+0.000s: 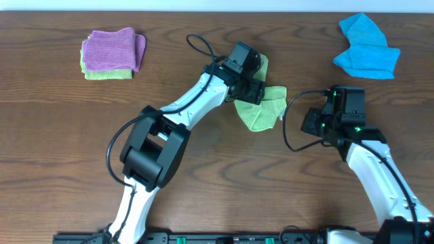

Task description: Fold the cloth

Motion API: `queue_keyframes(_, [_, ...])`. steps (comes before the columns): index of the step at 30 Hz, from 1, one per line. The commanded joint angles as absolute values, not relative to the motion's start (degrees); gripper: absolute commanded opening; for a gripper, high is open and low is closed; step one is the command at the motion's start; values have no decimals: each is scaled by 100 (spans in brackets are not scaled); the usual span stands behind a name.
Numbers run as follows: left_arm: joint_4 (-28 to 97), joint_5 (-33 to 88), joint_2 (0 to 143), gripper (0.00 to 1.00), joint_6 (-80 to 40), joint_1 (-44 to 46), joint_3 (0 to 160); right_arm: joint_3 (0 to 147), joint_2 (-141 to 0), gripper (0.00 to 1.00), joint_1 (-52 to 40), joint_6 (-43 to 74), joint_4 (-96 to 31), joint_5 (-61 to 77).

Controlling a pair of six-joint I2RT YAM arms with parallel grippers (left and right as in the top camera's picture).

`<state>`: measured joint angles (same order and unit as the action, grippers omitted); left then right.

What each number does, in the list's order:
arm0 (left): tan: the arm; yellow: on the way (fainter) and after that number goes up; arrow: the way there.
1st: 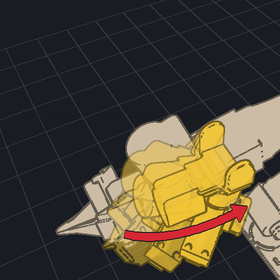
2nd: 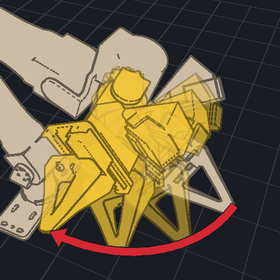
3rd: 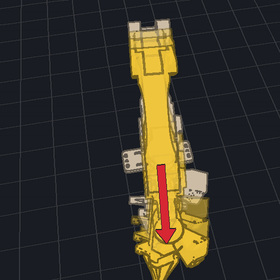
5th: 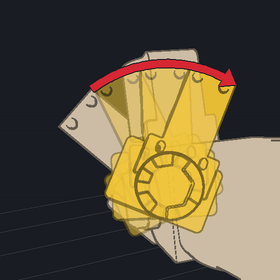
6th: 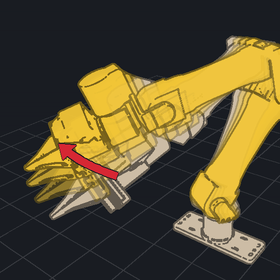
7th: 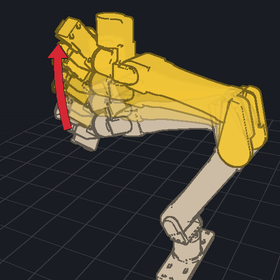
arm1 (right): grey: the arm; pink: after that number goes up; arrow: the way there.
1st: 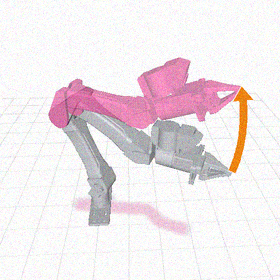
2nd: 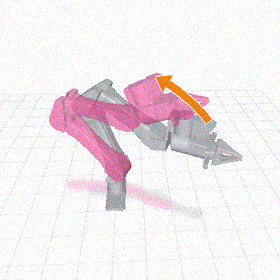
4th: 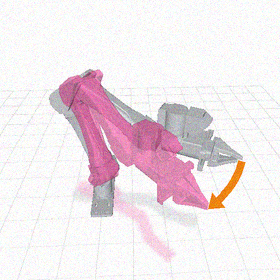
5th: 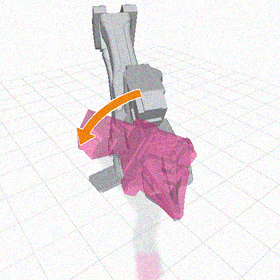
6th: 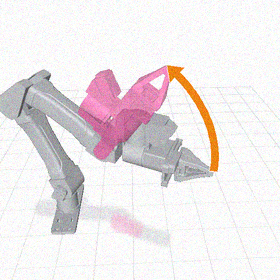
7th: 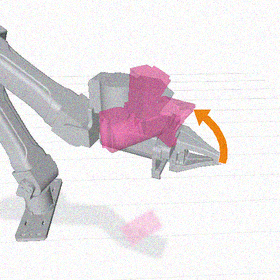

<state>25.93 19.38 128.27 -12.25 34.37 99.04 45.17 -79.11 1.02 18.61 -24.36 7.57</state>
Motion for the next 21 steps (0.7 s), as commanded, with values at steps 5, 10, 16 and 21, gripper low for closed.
queue_keyframes(5, [2641, 2084, 12995, 49, -1387, 3454, 10016, 4602, -7913, 1, 148, 1767, -2421, 797])
queue_keyframes(10, [2803, 2084, 12967, 30, -1688, 3426, 10031, 4602, -7913, 1, 148, 1750, -2421, 801])
queue_keyframes(16, [3474, 2082, 12921, 6, -1723, 3295, 10283, 4602, -7913, 1, 143, 1684, -2377, 1013])
queue_keyframes(21, [4182, 2075, 12921, 6, -1739, 3133, 10973, 4602, -7913, 1, 141, 1638, -2368, 1135])
